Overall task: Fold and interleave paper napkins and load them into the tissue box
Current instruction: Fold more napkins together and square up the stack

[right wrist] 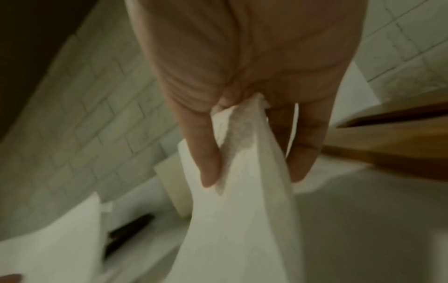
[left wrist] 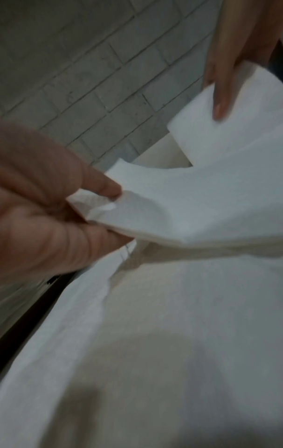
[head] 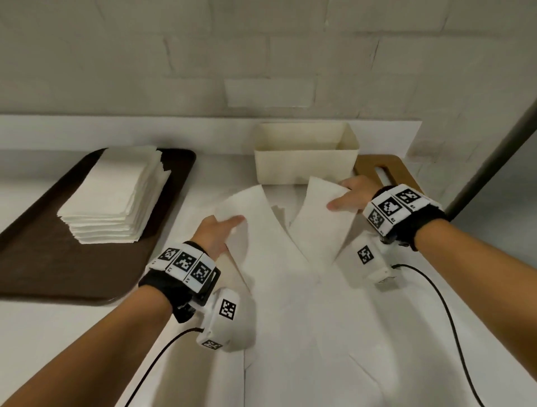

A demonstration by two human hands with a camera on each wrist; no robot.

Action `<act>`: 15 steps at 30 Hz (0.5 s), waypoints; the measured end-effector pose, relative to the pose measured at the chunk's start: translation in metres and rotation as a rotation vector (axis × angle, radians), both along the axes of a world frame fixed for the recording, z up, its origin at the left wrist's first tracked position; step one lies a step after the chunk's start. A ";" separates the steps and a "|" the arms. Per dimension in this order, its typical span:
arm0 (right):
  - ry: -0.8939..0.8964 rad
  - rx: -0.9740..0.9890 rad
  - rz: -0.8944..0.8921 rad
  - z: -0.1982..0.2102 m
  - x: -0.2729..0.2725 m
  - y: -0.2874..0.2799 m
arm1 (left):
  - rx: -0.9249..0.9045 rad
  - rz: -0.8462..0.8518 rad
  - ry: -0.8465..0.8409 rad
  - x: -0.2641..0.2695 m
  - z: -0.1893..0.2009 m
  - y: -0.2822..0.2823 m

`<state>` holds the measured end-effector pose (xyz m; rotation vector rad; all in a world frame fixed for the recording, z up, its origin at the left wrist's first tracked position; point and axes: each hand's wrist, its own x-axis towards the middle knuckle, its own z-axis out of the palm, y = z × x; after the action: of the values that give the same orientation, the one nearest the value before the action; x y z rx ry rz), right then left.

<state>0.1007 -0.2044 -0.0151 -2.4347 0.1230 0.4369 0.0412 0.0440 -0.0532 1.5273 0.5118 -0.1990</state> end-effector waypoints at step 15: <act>-0.232 0.318 0.137 0.089 -0.040 0.002 | 0.007 0.037 -0.221 0.026 0.030 0.008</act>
<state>0.0608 -0.2023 0.0739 -2.1661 -0.1998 0.2104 0.0670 0.0518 -0.0236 1.5240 0.3649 0.0006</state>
